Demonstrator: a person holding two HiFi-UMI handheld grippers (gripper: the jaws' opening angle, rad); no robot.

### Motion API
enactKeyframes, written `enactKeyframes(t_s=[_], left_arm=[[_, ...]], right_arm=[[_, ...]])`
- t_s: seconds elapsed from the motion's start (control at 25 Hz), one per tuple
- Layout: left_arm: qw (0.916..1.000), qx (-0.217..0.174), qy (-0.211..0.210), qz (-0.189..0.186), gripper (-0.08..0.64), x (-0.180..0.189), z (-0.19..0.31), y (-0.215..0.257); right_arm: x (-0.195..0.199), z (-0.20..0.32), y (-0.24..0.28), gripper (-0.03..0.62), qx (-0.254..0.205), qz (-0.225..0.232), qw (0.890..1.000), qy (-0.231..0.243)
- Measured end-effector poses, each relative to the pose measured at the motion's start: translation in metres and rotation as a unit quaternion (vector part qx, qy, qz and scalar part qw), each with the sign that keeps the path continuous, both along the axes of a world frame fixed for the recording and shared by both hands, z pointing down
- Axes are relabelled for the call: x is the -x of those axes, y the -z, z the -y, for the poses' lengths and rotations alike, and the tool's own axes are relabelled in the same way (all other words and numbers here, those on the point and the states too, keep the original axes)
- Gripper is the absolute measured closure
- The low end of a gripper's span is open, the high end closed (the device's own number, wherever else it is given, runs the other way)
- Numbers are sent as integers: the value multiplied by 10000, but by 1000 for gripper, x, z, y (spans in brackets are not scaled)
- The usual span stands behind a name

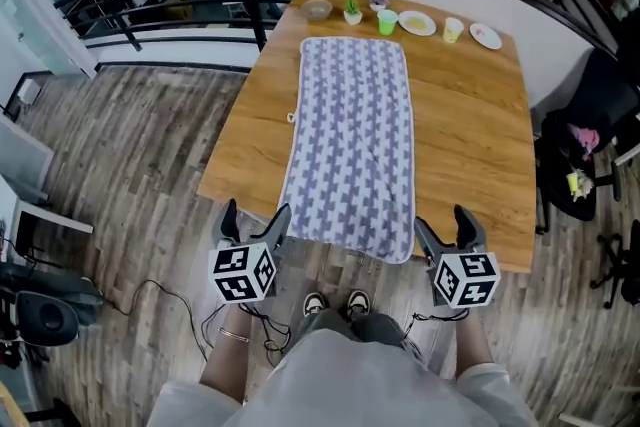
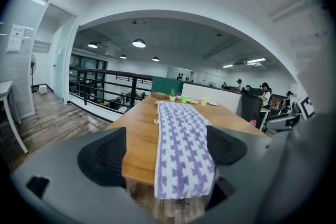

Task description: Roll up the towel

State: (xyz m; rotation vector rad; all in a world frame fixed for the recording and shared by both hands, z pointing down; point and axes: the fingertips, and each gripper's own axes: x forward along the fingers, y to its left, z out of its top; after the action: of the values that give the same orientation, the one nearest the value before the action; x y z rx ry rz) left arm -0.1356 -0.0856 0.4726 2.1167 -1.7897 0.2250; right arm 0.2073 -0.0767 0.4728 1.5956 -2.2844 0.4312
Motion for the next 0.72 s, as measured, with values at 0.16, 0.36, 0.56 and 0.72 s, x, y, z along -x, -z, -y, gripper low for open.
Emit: enactKeyframes(t_s=[0.16,0.36,0.56,0.72], left_arm=[[9991,355,-214,-68,78,6,-15,-29],[9888,1130,-940,-250,78,-4,-44,-86],[9747,1497,-1654,-159,78,-11,-58,-135],[9581,1595,-2376,-137,80,-19,-57,-170]], right_arm=[[3,-16,-16,233,305,0,9995,73],[10,-52,-44,256,734,29,9972,111],[13,-83,-80,279,1216,2,9926,58],[15,-104,-115,299,1601,0,9871,-80]])
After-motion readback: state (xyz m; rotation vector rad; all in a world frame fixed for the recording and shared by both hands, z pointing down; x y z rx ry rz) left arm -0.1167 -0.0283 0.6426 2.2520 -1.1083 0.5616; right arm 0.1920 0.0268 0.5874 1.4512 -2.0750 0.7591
